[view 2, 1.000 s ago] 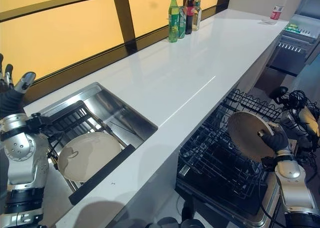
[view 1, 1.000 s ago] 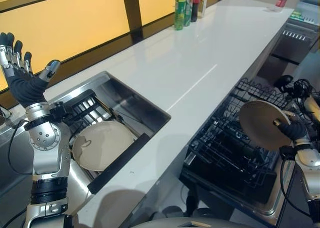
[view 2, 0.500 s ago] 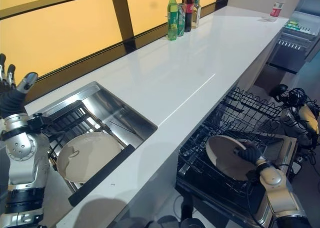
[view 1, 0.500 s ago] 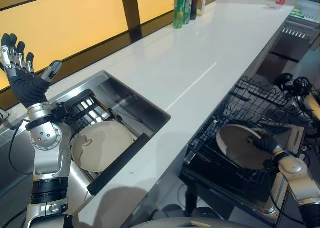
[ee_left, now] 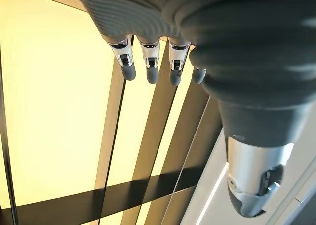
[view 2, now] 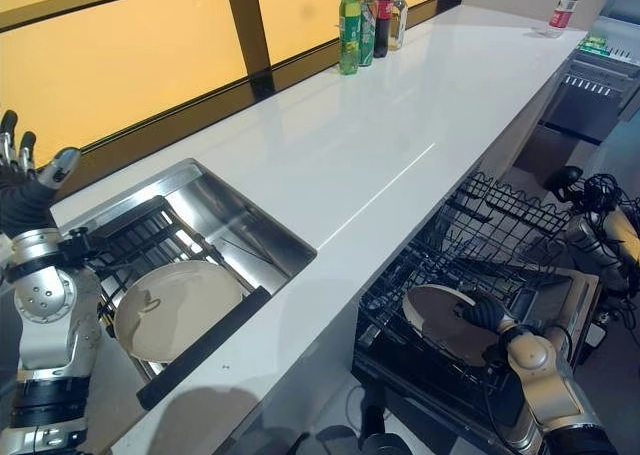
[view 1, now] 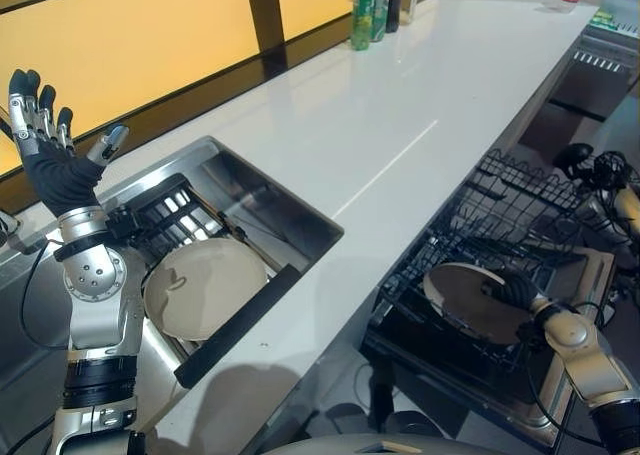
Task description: Pick up plates and place into dishwasher.
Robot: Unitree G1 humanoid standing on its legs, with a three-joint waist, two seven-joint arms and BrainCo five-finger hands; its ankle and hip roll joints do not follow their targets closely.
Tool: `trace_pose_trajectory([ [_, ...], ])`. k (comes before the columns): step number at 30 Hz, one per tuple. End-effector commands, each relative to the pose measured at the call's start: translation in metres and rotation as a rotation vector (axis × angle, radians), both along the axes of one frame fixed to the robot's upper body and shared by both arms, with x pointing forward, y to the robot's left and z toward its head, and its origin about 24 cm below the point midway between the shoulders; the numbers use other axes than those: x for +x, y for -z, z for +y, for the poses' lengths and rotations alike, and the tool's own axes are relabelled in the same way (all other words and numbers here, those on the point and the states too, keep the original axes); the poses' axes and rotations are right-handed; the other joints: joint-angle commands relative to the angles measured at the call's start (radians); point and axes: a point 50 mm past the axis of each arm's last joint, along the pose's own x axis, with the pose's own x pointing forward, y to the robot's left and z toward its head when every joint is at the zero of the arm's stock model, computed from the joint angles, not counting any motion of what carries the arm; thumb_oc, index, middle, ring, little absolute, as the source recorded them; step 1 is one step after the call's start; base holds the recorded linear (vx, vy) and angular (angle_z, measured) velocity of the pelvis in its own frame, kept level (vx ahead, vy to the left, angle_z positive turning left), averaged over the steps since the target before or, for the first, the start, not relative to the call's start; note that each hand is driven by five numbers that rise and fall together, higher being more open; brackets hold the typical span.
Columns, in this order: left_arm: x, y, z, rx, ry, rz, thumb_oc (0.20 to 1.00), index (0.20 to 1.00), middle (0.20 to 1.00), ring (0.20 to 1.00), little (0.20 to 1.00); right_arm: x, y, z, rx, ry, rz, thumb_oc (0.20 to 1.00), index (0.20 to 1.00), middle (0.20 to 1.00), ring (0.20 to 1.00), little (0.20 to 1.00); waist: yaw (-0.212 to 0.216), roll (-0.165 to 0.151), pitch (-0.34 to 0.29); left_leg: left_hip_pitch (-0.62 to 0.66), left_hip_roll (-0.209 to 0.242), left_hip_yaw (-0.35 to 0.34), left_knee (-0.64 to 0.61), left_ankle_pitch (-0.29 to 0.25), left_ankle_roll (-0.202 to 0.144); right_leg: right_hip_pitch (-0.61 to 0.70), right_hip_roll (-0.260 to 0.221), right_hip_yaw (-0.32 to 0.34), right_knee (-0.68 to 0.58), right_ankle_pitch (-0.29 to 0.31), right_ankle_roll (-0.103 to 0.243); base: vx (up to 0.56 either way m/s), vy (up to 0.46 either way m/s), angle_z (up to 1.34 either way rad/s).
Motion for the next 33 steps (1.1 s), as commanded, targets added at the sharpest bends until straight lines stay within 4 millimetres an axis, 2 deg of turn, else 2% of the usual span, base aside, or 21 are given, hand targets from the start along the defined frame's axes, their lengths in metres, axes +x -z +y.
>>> trace_pose_trajectory([
  [1,0.000,-0.004,0.003,0.095,0.000,0.015,1.000,1.000,1.000,1.000,1.000,0.006,0.008,0.021,-0.009,-0.111,0.049,0.200,0.200,0.200,0.200,0.200,-0.012,-0.038,-0.034,-0.118,0.061,-0.067,0.010,0.094,-0.003,0.086,-0.092,-0.018,0.028,-0.117,0.088,0.00,0.000,0.00],
  [9,0.006,-0.005,-0.006,0.086,0.016,0.010,1.000,1.000,1.000,1.000,1.000,-0.019,0.061,0.037,-0.233,-0.249,0.277,0.200,0.200,0.200,0.200,0.200,-0.007,-0.025,-0.023,-0.121,0.063,-0.070,0.009,0.097,-0.004,0.087,-0.099,-0.023,0.028,-0.120,0.091,0.00,0.004,0.00],
  [14,0.012,-0.011,-0.014,0.084,0.043,0.008,1.000,1.000,1.000,1.000,1.000,-0.039,0.095,0.037,-0.385,-0.304,0.409,0.200,0.200,0.200,0.200,0.200,0.008,-0.020,-0.024,-0.123,0.061,-0.080,0.007,0.093,-0.004,0.096,-0.107,-0.036,0.024,-0.126,0.094,0.00,0.018,0.04],
  [16,0.016,-0.014,-0.018,0.088,0.057,0.010,1.000,1.000,1.000,1.000,1.000,-0.046,0.105,0.039,-0.374,-0.299,0.456,0.200,0.200,0.200,0.200,0.200,0.015,-0.018,-0.027,-0.123,0.061,-0.087,0.006,0.091,-0.003,0.100,-0.110,-0.044,0.023,-0.128,0.095,0.01,0.002,0.12],
  [20,0.019,-0.017,-0.021,0.088,0.074,0.013,1.000,1.000,1.000,1.000,1.000,-0.051,0.114,0.045,-0.340,-0.291,0.479,0.200,0.200,0.200,0.200,0.200,0.026,-0.016,-0.030,-0.125,0.059,-0.101,0.006,0.089,-0.004,0.107,-0.113,-0.056,0.022,-0.132,0.095,0.01,0.002,0.13],
  [25,0.019,-0.017,-0.022,0.091,0.073,0.018,1.000,1.000,1.000,1.000,1.000,-0.052,0.113,0.047,-0.323,-0.264,0.441,0.200,0.200,0.200,0.200,0.200,0.028,-0.019,-0.039,-0.123,0.057,-0.104,0.002,0.085,-0.004,0.113,-0.112,-0.066,0.020,-0.133,0.098,-0.01,-0.002,0.10],
  [26,0.019,-0.016,-0.022,0.093,0.072,0.020,1.000,1.000,1.000,1.000,1.000,-0.051,0.112,0.048,-0.313,-0.256,0.426,0.341,0.341,0.341,0.341,0.341,0.028,-0.020,-0.040,-0.121,0.058,-0.104,0.002,0.084,-0.003,0.114,-0.111,-0.068,0.019,-0.133,0.098,0.00,0.000,0.00],
  [27,0.018,-0.016,-0.022,0.094,0.071,0.021,1.000,1.000,1.000,1.000,1.000,-0.050,0.111,0.048,-0.297,-0.247,0.415,0.799,0.799,0.799,0.799,0.799,0.029,-0.021,-0.042,-0.120,0.058,-0.103,0.002,0.084,-0.003,0.115,-0.111,-0.069,0.019,-0.133,0.098,0.00,0.000,0.00],
  [28,0.018,-0.015,-0.021,0.093,0.068,0.023,1.000,1.000,1.000,1.000,1.000,-0.050,0.110,0.048,-0.281,-0.232,0.403,1.000,1.000,1.000,1.000,1.000,0.028,-0.022,-0.044,-0.120,0.058,-0.103,0.001,0.085,-0.004,0.116,-0.110,-0.070,0.018,-0.133,0.097,0.00,0.000,0.00],
  [33,0.017,-0.010,-0.015,0.096,0.046,0.038,1.000,1.000,1.000,1.000,1.000,-0.036,0.091,0.042,-0.226,-0.116,0.281,1.000,1.000,1.000,1.000,1.000,0.022,-0.027,-0.050,-0.109,0.058,-0.102,0.001,0.082,-0.002,0.123,-0.104,-0.069,0.018,-0.132,0.096,0.00,0.000,0.00],
])
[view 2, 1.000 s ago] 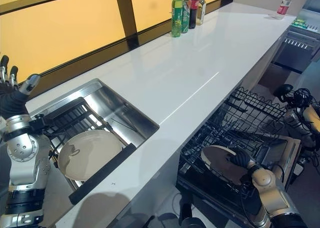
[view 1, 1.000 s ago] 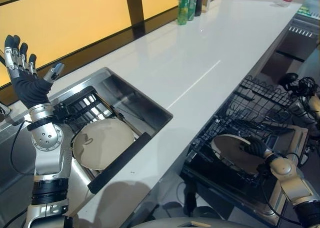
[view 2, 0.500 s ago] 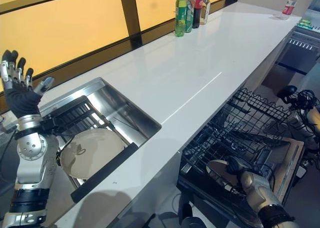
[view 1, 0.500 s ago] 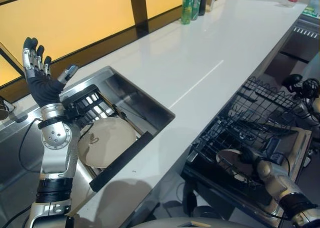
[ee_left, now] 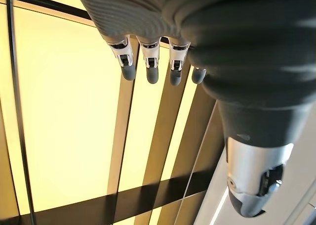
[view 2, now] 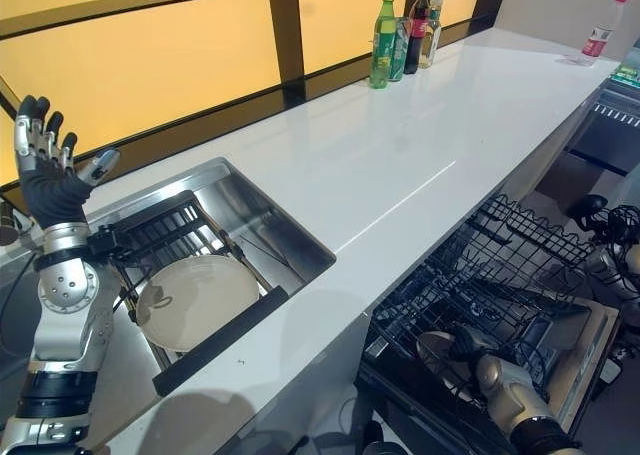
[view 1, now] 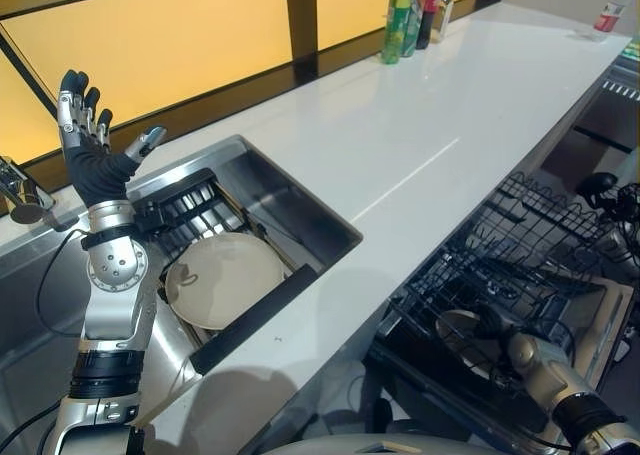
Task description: Pick up plates and place into dishwasher.
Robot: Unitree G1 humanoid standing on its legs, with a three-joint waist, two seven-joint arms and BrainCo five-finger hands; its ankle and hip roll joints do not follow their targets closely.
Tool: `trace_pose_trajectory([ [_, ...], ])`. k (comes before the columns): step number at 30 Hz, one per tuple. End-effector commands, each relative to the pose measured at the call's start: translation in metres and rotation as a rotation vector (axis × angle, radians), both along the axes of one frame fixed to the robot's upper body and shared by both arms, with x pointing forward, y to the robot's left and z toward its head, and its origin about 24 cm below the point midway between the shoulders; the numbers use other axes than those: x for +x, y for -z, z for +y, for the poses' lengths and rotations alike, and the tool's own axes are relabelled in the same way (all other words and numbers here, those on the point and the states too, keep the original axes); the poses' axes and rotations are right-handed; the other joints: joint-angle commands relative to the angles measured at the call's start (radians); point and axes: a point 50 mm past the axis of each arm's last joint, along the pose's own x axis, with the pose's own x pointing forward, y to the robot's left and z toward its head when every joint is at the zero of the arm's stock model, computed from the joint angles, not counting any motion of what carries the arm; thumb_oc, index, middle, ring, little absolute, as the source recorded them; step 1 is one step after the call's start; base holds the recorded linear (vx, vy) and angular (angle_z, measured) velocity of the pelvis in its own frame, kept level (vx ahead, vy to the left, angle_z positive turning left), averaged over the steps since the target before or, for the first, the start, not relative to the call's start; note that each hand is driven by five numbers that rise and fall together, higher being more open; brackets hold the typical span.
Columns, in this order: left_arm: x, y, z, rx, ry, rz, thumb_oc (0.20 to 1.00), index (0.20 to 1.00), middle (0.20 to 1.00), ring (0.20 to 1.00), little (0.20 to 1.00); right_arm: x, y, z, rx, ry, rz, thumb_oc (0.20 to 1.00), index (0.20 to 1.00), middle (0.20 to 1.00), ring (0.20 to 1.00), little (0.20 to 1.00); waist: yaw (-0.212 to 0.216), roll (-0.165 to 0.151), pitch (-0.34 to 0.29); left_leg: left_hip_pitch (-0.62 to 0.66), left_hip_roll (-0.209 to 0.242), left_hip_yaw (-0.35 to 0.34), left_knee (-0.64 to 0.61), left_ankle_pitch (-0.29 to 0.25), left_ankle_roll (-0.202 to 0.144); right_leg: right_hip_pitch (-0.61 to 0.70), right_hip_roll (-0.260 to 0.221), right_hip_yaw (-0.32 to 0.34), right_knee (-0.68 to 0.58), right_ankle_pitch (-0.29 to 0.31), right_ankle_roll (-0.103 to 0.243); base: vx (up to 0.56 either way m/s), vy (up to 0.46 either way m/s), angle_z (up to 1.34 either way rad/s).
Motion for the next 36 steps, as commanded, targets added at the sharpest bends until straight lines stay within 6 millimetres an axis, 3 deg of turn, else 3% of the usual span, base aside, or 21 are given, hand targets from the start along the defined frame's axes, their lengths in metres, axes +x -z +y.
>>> trace_pose_trajectory([
  [1,0.002,-0.013,0.005,0.066,-0.018,-0.048,1.000,1.000,1.000,1.000,1.000,-0.022,0.018,0.018,0.123,0.039,0.044,1.000,1.000,1.000,1.000,1.000,-0.007,-0.020,-0.033,-0.120,0.051,-0.046,0.001,0.081,0.000,0.073,-0.097,-0.016,0.018,-0.115,0.093,0.00,0.000,0.00],
  [12,-0.009,-0.004,0.026,0.057,-0.103,-0.022,1.000,1.000,1.000,1.000,1.000,0.019,-0.066,-0.011,0.142,0.136,-0.375,1.000,1.000,1.000,1.000,1.000,-0.017,-0.024,-0.054,-0.105,0.049,-0.036,0.001,0.075,0.004,0.080,-0.083,-0.008,0.020,-0.119,0.084,0.00,0.002,0.00],
  [19,-0.013,0.009,0.041,0.094,-0.160,0.077,1.000,1.000,1.000,1.000,1.000,0.028,-0.109,-0.016,0.152,0.143,-0.574,1.000,1.000,1.000,1.000,1.000,-0.023,-0.019,-0.059,-0.099,0.045,-0.029,0.001,0.072,0.007,0.079,-0.077,0.007,0.022,-0.122,0.078,0.00,0.004,0.00],
  [28,-0.021,0.017,0.054,0.106,-0.203,0.126,1.000,1.000,1.000,1.000,1.000,0.031,-0.147,-0.024,0.148,0.149,-0.766,1.000,1.000,1.000,1.000,1.000,-0.023,-0.013,-0.062,-0.100,0.053,-0.024,0.005,0.079,0.004,0.078,-0.063,0.017,0.030,-0.130,0.067,-0.02,-0.002,-0.01],
  [32,-0.016,0.037,0.067,0.209,-0.241,0.343,1.000,1.000,1.000,1.000,1.000,0.032,-0.178,-0.026,0.197,0.154,-0.961,1.000,1.000,1.000,1.000,1.000,-0.022,-0.001,-0.057,-0.104,0.063,-0.021,0.009,0.088,-0.001,0.071,-0.051,0.021,0.048,-0.144,0.058,-0.04,-0.004,-0.01],
  [36,-0.013,0.057,0.080,0.216,-0.259,0.500,1.000,1.000,1.000,1.000,1.000,0.033,-0.194,-0.023,0.223,0.100,-1.008,1.000,1.000,1.000,1.000,1.000,-0.022,0.015,-0.045,-0.113,0.067,-0.034,0.025,0.099,-0.001,0.056,-0.032,0.038,0.093,-0.173,0.039,-0.01,0.011,0.00],
])
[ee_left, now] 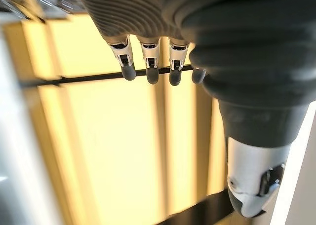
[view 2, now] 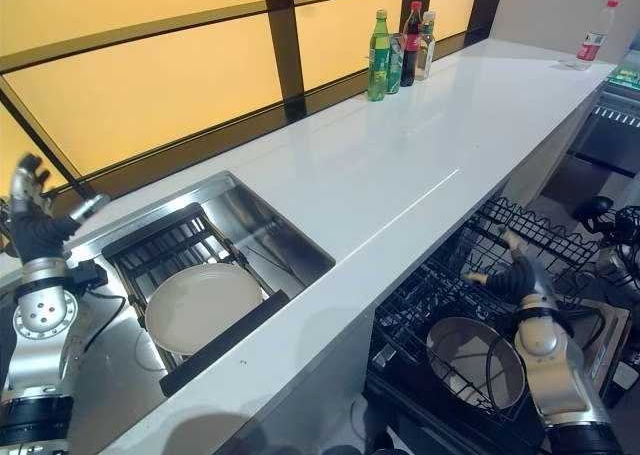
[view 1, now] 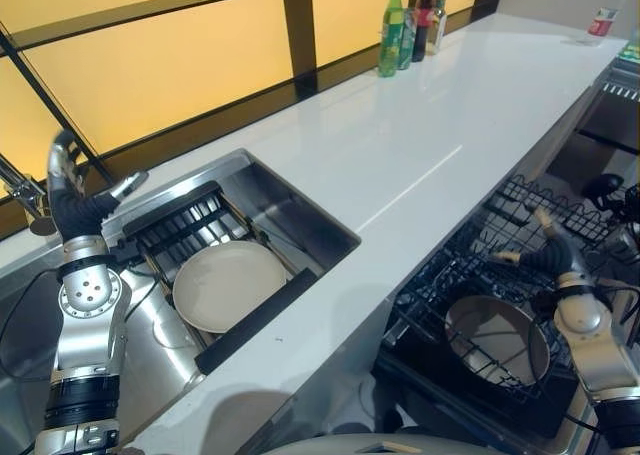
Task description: Pick up plates and place into dishwasher.
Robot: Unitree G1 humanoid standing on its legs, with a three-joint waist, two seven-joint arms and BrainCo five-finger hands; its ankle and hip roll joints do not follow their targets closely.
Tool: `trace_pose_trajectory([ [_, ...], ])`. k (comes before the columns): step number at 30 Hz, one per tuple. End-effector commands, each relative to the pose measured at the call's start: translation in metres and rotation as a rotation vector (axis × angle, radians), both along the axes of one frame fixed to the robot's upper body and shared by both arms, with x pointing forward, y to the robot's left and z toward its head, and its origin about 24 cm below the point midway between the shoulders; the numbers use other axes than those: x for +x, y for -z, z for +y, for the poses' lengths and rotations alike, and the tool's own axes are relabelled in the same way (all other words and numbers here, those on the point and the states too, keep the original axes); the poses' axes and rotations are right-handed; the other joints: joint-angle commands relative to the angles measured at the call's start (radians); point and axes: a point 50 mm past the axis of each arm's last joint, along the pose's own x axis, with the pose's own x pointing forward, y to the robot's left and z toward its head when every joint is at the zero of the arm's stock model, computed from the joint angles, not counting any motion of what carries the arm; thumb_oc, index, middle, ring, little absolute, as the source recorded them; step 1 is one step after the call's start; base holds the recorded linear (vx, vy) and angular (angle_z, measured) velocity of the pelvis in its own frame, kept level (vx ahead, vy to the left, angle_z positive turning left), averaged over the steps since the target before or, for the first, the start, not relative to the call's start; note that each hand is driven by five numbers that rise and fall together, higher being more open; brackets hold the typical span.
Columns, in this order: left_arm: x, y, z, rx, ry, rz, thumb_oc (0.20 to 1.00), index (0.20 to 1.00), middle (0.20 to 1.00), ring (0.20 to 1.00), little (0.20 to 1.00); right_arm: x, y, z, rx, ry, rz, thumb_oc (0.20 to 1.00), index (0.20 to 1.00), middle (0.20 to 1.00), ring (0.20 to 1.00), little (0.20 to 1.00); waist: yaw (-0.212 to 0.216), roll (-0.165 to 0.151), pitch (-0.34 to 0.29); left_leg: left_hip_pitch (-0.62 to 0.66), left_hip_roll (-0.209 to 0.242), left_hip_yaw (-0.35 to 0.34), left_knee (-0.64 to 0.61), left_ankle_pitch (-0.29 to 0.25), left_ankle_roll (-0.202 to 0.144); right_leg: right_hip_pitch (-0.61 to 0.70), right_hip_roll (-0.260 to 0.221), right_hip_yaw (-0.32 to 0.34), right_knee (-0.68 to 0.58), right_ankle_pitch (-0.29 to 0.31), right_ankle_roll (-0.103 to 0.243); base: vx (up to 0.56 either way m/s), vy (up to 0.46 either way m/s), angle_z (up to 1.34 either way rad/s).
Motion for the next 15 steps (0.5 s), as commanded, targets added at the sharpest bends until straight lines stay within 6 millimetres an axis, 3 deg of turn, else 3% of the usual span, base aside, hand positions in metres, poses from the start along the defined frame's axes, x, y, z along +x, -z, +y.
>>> trace_pose_trajectory([
  [1,0.000,-0.010,0.017,0.116,-0.018,0.069,1.000,1.000,1.000,1.000,1.000,0.011,-0.051,0.008,-0.053,-0.092,-0.212,1.000,1.000,1.000,1.000,1.000,-0.019,-0.033,-0.017,-0.130,0.067,-0.044,0.032,0.101,-0.007,0.047,-0.033,0.030,0.099,-0.176,0.036,-0.01,0.030,-0.01],
  [5,0.005,0.005,0.022,0.148,-0.027,0.182,1.000,1.000,1.000,1.000,1.000,0.015,-0.063,0.006,-0.068,-0.125,-0.223,1.000,1.000,1.000,1.000,1.000,-0.010,-0.027,0.022,-0.224,0.053,-0.124,0.198,0.093,-0.004,0.016,-0.014,0.057,0.194,-0.220,0.000,0.00,0.058,-0.02],
  [9,0.009,0.015,0.024,0.211,-0.008,0.315,1.000,1.000,1.000,1.000,1.000,0.021,-0.068,0.010,-0.070,-0.146,-0.228,1.000,1.000,1.000,1.000,1.000,0.013,-0.028,0.058,-0.240,0.011,-0.236,0.164,0.077,0.011,0.014,-0.033,0.103,0.208,-0.219,0.010,0.13,0.193,0.15],
  [15,0.009,0.037,0.032,0.189,0.006,0.476,1.000,1.000,1.000,1.000,1.000,0.017,-0.071,0.005,-0.061,-0.148,-0.220,1.000,1.000,1.000,1.000,1.000,-0.015,-0.005,0.061,-0.204,-0.018,-0.193,0.136,0.052,0.017,0.008,-0.085,0.092,0.214,-0.216,0.046,0.13,0.225,-0.15],
])
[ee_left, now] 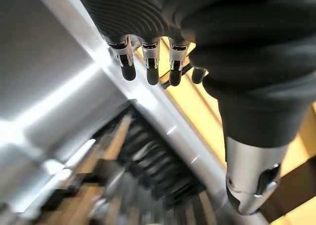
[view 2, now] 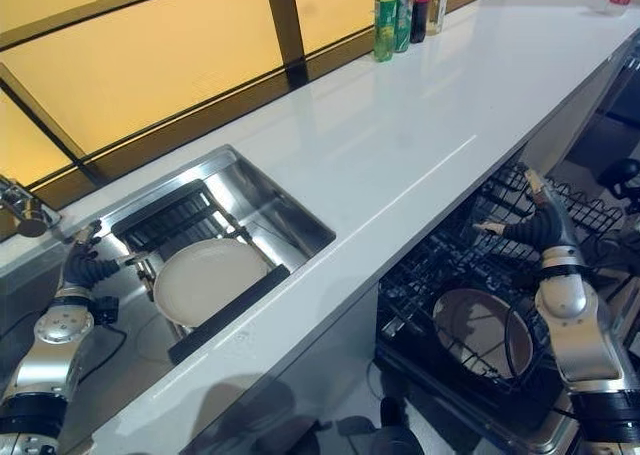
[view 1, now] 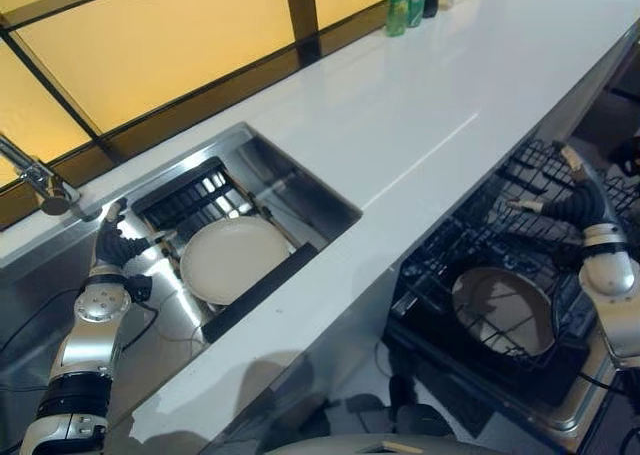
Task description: Pick up plates and place into dishwasher.
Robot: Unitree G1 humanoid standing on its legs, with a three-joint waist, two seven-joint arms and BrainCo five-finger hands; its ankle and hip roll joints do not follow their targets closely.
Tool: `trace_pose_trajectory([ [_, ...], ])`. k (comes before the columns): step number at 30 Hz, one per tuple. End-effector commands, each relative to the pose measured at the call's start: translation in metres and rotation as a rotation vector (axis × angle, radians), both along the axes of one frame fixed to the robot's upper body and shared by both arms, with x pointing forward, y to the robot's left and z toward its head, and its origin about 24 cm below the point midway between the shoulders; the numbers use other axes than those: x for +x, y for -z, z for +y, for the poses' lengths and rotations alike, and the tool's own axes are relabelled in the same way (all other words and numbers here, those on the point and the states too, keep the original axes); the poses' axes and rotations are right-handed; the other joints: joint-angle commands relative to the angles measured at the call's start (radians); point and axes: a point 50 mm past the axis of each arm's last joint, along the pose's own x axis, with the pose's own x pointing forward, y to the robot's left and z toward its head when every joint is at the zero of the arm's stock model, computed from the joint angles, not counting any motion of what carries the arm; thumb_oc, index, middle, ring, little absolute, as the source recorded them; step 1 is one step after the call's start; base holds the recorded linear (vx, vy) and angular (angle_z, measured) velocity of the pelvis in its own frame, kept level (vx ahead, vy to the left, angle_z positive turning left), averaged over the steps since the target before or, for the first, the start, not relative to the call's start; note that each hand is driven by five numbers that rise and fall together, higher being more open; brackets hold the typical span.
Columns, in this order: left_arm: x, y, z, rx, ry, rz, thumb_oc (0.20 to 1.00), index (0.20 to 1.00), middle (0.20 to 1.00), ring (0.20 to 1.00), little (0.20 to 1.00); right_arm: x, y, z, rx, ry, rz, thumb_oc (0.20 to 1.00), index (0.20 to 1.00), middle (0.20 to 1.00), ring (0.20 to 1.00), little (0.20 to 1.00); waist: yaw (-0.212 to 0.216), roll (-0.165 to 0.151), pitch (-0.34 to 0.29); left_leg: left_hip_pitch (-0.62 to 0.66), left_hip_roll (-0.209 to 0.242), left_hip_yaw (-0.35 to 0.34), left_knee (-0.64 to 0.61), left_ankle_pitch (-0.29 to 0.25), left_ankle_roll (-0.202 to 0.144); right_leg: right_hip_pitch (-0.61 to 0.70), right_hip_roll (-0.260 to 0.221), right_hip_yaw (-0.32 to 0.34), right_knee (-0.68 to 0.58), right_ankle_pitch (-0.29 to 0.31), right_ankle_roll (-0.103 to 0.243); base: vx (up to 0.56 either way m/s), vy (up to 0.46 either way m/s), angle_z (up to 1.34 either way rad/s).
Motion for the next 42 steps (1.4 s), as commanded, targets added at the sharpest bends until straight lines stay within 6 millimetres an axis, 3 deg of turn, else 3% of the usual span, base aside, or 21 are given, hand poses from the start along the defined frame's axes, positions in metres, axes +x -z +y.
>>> trace_pose_trajectory([
  [1,0.005,-0.017,0.019,0.089,-0.016,0.011,1.000,1.000,1.000,1.000,1.000,-0.001,-0.018,0.007,-0.028,-0.073,-0.063,1.000,1.000,1.000,1.000,1.000,-0.022,-0.024,-0.076,-0.124,0.033,-0.053,0.047,0.093,-0.010,0.055,-0.054,-0.019,0.161,-0.200,0.041,0.11,0.190,-0.21],
  [3,0.008,-0.016,0.021,0.084,-0.025,0.036,1.000,1.000,1.000,1.000,1.000,-0.003,-0.018,0.008,-0.032,-0.078,-0.061,1.000,1.000,1.000,1.000,1.000,-0.039,-0.021,-0.066,-0.109,0.004,-0.049,0.054,0.061,-0.002,0.043,-0.073,-0.008,0.177,-0.210,0.055,0.13,0.180,-0.14],
  [10,0.015,-0.015,0.021,0.106,-0.024,0.081,1.000,1.000,1.000,1.000,1.000,-0.004,-0.022,0.009,-0.031,-0.082,-0.070,1.000,1.000,1.000,1.000,1.000,-0.060,-0.020,-0.034,-0.109,-0.045,-0.032,0.049,0.041,0.025,0.005,-0.107,0.017,0.194,-0.193,0.083,0.06,0.114,-0.11],
  [22,0.035,-0.042,0.023,0.218,-0.059,-0.010,1.000,1.000,1.000,1.000,1.000,0.004,-0.033,0.010,-0.042,-0.098,-0.076,1.000,1.000,1.000,1.000,1.000,-0.097,-0.011,0.013,-0.128,-0.068,-0.005,0.058,0.032,0.035,-0.036,-0.130,0.057,0.204,-0.183,0.100,0.01,0.054,-0.02],
  [35,0.042,-0.015,0.014,0.245,0.110,0.212,1.000,1.000,1.000,1.000,1.000,0.011,-0.058,0.014,-0.084,-0.123,-0.127,1.000,1.000,1.000,1.000,1.000,-0.139,0.011,0.084,-0.158,-0.080,0.010,0.062,0.042,0.035,-0.091,-0.131,0.092,0.227,-0.183,0.098,-0.04,0.063,-0.06],
  [42,0.038,0.005,0.016,0.169,0.163,0.391,1.000,1.000,1.000,1.000,1.000,0.015,-0.070,0.018,-0.116,-0.136,-0.150,1.000,1.000,1.000,1.000,1.000,-0.159,0.029,0.119,-0.166,-0.093,0.017,0.060,0.045,0.041,-0.112,-0.139,0.104,0.238,-0.183,0.098,-0.02,0.083,-0.04],
])
